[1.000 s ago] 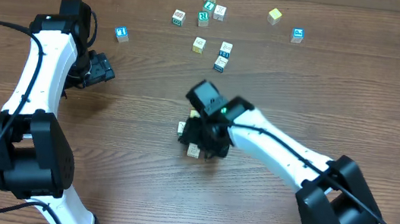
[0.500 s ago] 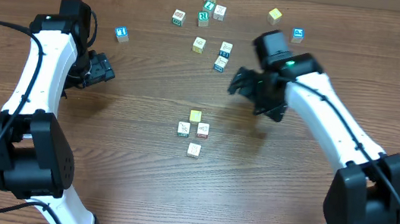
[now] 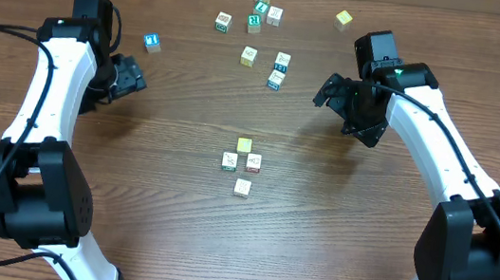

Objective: Form a circle

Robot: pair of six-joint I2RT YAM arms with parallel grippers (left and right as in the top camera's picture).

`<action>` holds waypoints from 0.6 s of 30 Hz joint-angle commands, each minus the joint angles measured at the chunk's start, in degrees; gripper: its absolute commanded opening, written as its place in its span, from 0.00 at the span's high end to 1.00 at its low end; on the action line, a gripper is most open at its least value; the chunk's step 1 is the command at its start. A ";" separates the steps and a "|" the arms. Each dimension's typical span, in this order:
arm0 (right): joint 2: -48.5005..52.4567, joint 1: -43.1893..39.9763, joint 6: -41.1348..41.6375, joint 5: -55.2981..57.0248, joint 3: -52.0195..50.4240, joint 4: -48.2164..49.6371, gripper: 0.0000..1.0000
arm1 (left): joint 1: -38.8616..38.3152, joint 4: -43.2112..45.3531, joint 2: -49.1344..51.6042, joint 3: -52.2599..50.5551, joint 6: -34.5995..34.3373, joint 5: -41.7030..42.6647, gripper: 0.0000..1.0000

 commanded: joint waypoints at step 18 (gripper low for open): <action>-0.70 0.00 -0.44 0.55 0.83 0.11 0.00 | -15.41 -30.45 -1.66 20.15 16.39 10.54 0.42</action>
